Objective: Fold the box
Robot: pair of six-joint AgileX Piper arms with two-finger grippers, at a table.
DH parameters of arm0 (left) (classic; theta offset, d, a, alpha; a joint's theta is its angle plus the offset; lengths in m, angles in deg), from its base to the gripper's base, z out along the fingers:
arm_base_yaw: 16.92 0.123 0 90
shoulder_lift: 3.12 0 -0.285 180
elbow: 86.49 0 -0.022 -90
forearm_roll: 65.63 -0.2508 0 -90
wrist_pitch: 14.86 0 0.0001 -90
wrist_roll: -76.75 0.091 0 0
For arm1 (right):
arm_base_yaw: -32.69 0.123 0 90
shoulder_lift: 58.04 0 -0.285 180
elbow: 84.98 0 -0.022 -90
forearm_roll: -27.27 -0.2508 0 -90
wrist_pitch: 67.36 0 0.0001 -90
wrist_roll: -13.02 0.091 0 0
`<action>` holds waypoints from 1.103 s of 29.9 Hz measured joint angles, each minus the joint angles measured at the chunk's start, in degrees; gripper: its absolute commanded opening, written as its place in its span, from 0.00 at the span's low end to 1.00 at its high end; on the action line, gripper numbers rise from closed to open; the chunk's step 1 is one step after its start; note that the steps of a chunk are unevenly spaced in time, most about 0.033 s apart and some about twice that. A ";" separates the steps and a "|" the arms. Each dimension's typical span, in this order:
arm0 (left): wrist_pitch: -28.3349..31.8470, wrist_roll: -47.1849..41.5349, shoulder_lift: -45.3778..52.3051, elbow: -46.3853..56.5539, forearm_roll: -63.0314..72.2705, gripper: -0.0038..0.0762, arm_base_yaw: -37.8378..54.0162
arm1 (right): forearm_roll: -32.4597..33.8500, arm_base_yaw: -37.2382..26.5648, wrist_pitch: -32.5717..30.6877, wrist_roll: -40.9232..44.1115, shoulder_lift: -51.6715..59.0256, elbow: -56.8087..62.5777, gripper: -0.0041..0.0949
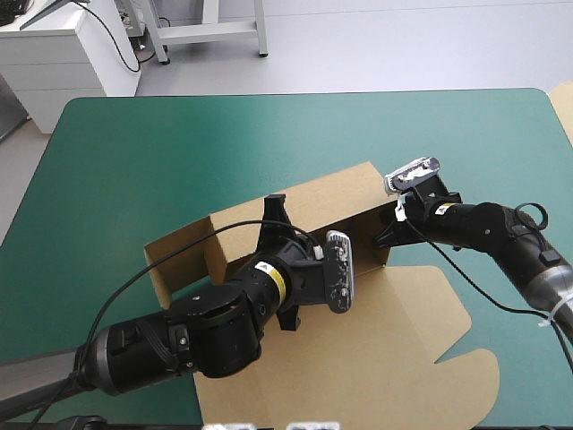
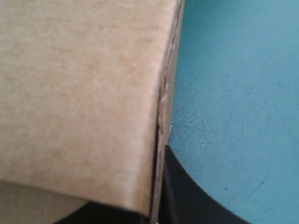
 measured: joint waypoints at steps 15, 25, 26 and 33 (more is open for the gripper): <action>-4.86 11.96 0.00 -13.41 27.17 0.07 34.80 | 0.19 0.00 0.05 0.00 0.00 0.00 0.02; -5.02 12.85 0.93 -13.41 45.05 0.07 60.44 | 1.59 0.00 -0.15 0.05 0.00 0.00 0.02; -5.02 12.90 1.41 -13.41 47.00 0.07 62.74 | 1.71 0.00 -0.20 0.05 0.00 0.00 0.02; -5.65 12.97 5.05 -13.41 51.04 0.07 69.57 | 2.00 0.00 -0.61 0.05 0.00 -0.11 0.02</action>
